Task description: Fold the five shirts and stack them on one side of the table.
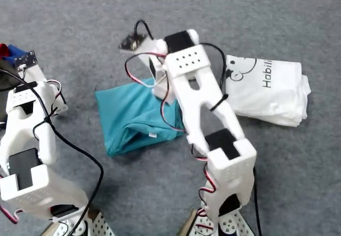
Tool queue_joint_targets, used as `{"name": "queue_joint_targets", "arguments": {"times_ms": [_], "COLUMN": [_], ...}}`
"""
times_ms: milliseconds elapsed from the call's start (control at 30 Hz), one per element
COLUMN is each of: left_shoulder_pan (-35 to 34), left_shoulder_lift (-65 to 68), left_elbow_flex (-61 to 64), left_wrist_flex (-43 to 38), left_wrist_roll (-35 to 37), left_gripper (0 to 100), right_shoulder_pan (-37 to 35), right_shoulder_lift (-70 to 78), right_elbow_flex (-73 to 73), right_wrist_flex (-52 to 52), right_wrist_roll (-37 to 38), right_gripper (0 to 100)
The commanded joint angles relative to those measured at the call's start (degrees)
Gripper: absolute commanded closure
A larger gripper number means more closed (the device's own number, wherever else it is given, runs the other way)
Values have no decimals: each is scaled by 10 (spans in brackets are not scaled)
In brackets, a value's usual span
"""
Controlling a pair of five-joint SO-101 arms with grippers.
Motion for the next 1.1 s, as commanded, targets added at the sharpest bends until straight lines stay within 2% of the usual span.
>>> {"name": "queue_joint_targets", "arguments": {"times_ms": [0,200,467,600,800,933,1067], "left_shoulder_pan": [2,2,2,2,2,2,2], "left_shoulder_lift": [-23,-22,-23,-24,-24,-24,-24], "left_elbow_flex": [-2,-2,-2,-2,-2,-2,-2], "left_wrist_flex": [-3,-3,-3,-3,-3,-3,-4], "left_wrist_roll": [2,2,2,2,2,1,1], "left_gripper": [981,981,981,981,981,981,981], "right_shoulder_pan": [-7,-8,19,75,82,59,9], "right_shoulder_lift": [-44,-43,-45,-45,-46,-86,-177], "right_elbow_flex": [70,149,247,243,182,156,205], "right_wrist_flex": [-33,-76,-83,-109,-62,-2,-1], "right_wrist_roll": [13,16,91,101,100,120,155], "right_gripper": [994,994,994,994,991,897,775]}}
